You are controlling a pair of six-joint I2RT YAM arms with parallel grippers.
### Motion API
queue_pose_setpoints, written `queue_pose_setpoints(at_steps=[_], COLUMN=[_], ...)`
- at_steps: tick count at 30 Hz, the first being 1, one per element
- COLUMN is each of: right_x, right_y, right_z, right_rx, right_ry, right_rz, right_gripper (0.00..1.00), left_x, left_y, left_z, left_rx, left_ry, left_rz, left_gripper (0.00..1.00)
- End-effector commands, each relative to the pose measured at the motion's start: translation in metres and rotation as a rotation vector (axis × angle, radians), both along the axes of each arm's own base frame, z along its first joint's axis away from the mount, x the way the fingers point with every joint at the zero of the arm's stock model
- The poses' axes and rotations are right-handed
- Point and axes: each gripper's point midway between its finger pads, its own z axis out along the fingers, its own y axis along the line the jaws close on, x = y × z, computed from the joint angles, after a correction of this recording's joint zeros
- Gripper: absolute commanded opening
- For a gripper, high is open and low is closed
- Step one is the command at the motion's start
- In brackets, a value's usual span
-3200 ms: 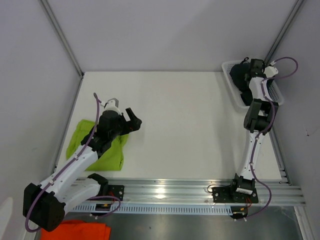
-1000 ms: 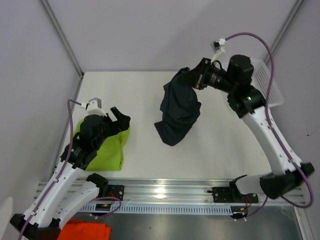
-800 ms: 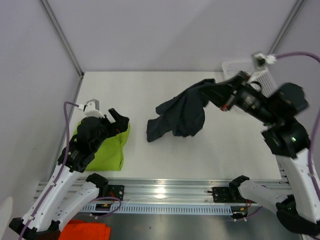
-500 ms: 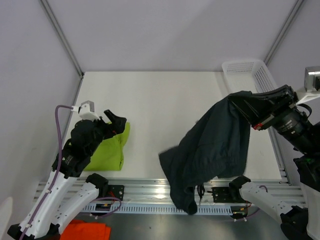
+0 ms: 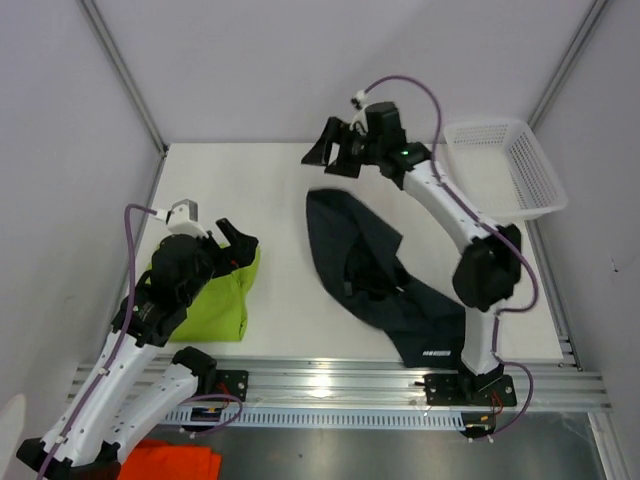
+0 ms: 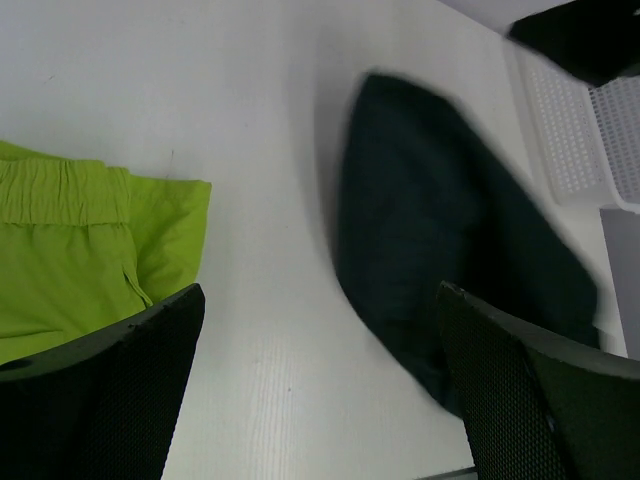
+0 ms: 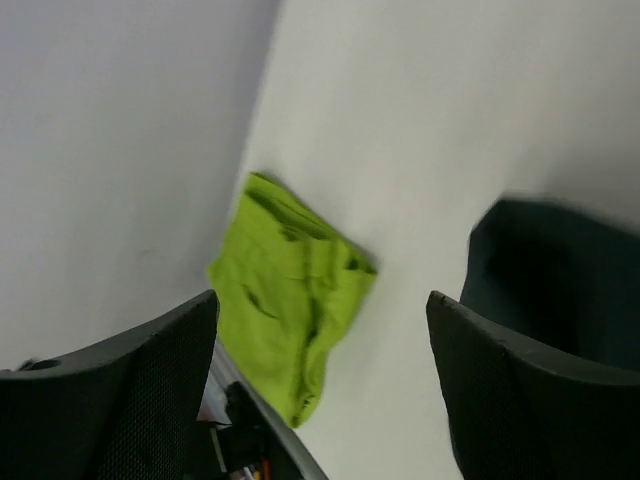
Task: Fold and stack the shorts
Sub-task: Move the shorts to the center of the board
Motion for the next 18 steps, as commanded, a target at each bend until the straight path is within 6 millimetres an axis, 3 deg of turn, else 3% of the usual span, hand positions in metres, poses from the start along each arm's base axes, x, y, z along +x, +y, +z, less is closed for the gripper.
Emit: queue_pose_setpoints(at_steps=[1,3,7,9,10,11,12,16,18], right_x=[-0.002,0.003,-0.023,-0.030,-0.039,-0.045,-0.046,-0.060,-0.068], right_y=[0.006,-0.002,-0.043,-0.064,-0.075,-0.085,-0.100,-0.133,-0.145], right_z=[-0.013,-0.005,-0.004,-0.019,-0.012,-0.034,-0.045,-0.082,-0.107], right_rx=[-0.052,-0.025,-0.079,-0.172,-0.203,-0.254,-0.304,-0.400,-0.454], right_ry=[0.051,-0.013,-0.049,-0.042,-0.086,-0.055,-0.044,-0.023,0.012], right_rz=[0.046,0.016,-0.027,-0.086,-0.099,-0.114,-0.164,-0.225,-0.244], right_gripper=[0.86,0.86,0.85,0.85,0.85,0.84,0.82,0.70,0.61], left_x=[0.002,0.002,0.004,0.006,0.007,0.009,0.011,0.025,0.036], left_y=[-0.007,-0.008,-0.018,-0.029,-0.032,-0.037,-0.044,-0.067,-0.081], left_z=[-0.005,-0.008,-0.012,-0.021,-0.025,-0.028,-0.040,-0.055,-0.049], left_rx=[-0.008,0.002,0.012,0.009,0.006,-0.005,-0.004,-0.005,-0.003], left_ry=[0.008,0.014,0.030,0.069,0.083,0.086,0.120,0.162,0.152], left_rz=[-0.024,-0.035,-0.093,-0.138,-0.151,-0.164,-0.185,-0.228,-0.252], left_gripper=[0.99,0.99,0.99,0.99,0.99,0.99,0.99,0.99,0.99])
